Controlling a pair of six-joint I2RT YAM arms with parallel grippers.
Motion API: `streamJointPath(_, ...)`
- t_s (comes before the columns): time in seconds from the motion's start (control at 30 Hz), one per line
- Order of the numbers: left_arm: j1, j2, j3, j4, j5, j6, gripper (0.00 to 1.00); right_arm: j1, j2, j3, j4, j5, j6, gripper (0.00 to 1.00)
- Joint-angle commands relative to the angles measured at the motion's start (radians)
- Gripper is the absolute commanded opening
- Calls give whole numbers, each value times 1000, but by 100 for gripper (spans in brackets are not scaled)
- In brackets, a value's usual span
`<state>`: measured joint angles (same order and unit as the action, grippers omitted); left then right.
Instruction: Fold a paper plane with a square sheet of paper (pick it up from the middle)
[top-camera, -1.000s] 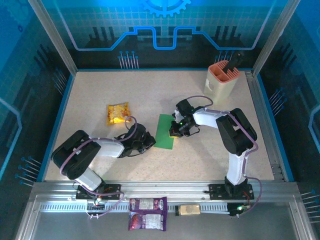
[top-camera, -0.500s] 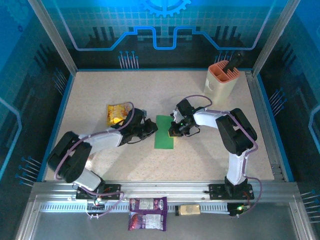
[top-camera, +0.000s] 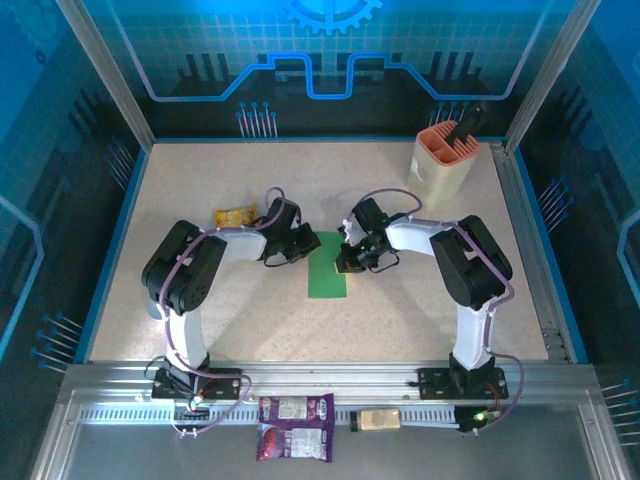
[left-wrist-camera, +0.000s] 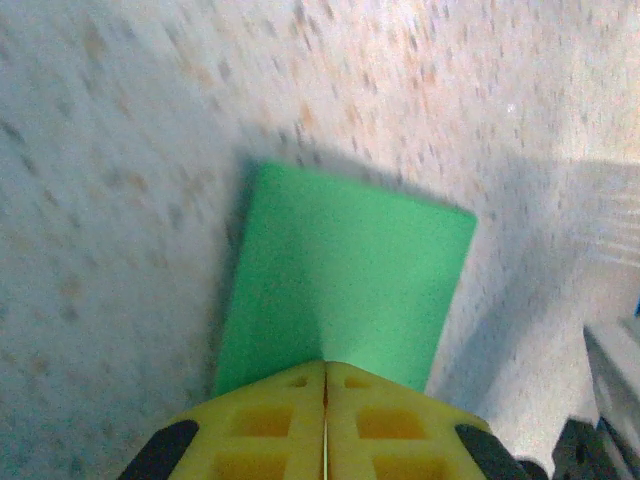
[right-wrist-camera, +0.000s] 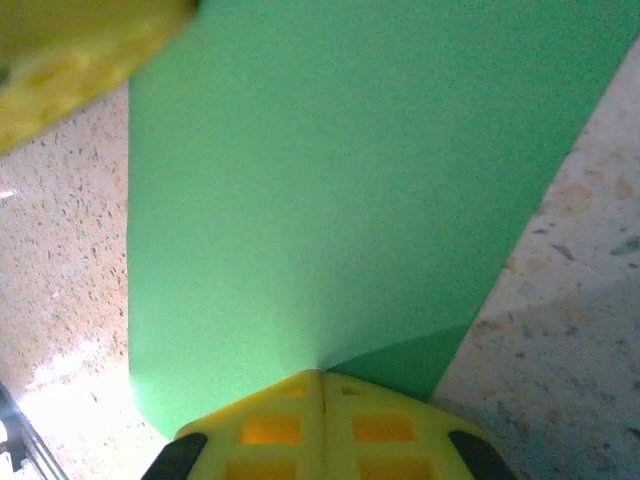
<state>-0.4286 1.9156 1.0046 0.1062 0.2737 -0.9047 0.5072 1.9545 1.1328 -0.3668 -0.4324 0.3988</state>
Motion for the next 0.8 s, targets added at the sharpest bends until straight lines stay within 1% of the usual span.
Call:
streamJointPath(0.0, 19, 46, 59, -121, -39, 67, 9, -5, 110, -60, -56, 185, -14, 3)
streamJointPath(0.07, 39, 79, 93, -181, -63, 84, 9, -11, 111, -64, -54, 185, -8, 3)
streamJointPath(0.13, 59, 91, 106, -201, -72, 96, 9, -13, 111, -67, -52, 193, -6, 3)
streamJointPath(0.33, 97, 73, 184, -260, -82, 159, 10, -21, 116, -74, -47, 198, 0, 3)
streamJointPath(0.47, 106, 69, 247, -303, -75, 190, 11, -23, 119, -73, -44, 198, 3, 3)
streamJointPath(0.53, 107, 61, 268, -313, -51, 202, 11, -22, 119, -73, -40, 193, 2, 3)
streamJointPath(0.67, 89, 8, 255, -274, 52, 189, 14, -23, 112, -61, -36, 170, -16, 3)
streamJointPath(0.77, 58, -38, 229, -289, 69, 195, 15, -22, 93, -36, -39, 134, -65, 3)
